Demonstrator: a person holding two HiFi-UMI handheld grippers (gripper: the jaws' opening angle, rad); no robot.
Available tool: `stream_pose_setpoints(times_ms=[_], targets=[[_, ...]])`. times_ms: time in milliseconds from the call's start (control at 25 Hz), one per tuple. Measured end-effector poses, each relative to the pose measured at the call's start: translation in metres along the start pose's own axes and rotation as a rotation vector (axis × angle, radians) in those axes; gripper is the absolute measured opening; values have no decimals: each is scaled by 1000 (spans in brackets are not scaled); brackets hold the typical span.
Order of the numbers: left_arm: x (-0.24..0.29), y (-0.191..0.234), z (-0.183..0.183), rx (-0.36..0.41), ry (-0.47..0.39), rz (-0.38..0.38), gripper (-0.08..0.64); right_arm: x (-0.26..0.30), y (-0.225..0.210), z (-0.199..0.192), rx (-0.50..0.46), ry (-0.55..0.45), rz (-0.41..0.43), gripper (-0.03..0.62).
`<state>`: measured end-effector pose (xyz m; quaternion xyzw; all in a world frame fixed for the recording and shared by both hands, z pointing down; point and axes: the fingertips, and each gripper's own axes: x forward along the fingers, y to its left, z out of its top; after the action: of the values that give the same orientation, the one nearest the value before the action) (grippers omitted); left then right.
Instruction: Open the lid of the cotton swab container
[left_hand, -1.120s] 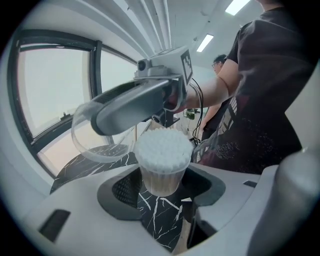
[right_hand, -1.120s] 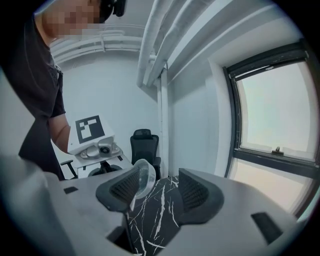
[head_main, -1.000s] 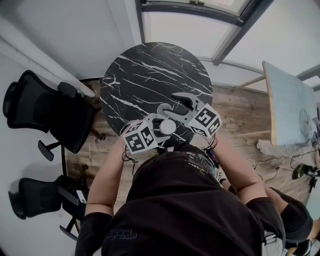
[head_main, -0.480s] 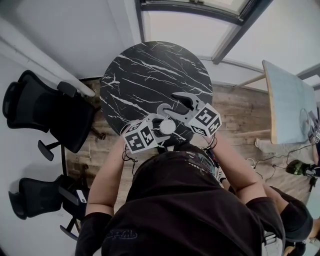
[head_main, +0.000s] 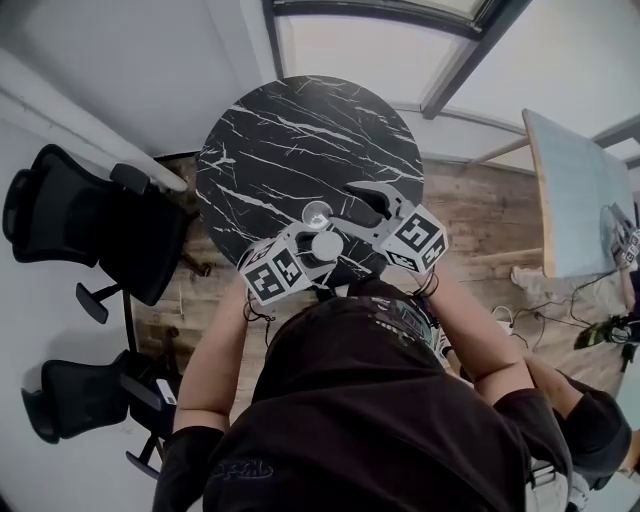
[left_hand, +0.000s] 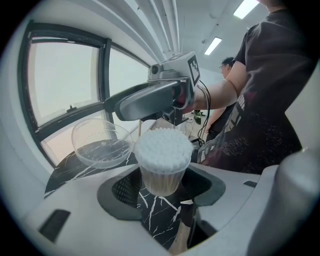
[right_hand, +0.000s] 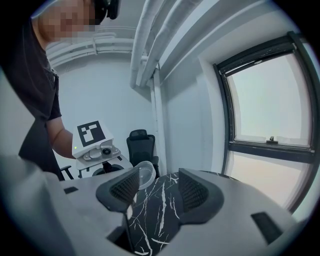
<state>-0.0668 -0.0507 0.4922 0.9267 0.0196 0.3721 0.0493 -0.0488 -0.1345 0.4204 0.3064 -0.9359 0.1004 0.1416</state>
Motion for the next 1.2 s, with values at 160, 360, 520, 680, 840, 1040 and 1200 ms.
stream_pose_setpoints(times_ms=[160, 360, 520, 680, 840, 1040, 1200], targets=[[2, 7, -10, -57, -2, 53, 259, -2, -1, -12, 19, 1, -24, 252], [5, 19, -19, -110, -7, 165, 259, -5, 3, -37, 56, 21, -33, 227], [7, 26, -22, -150, -40, 244, 259, -10, 5, -53, 65, 42, -42, 160], [6, 33, -21, -194, -73, 318, 259, -14, -4, -67, 92, 70, -71, 55], [5, 33, -20, -237, -99, 343, 259, -21, -8, -78, 99, 101, -99, 26], [1, 32, -20, -250, -104, 346, 259, -32, -11, -82, 102, 122, -118, 23], [-3, 33, -19, -257, -108, 341, 259, -40, -14, -74, 107, 111, -131, 23]])
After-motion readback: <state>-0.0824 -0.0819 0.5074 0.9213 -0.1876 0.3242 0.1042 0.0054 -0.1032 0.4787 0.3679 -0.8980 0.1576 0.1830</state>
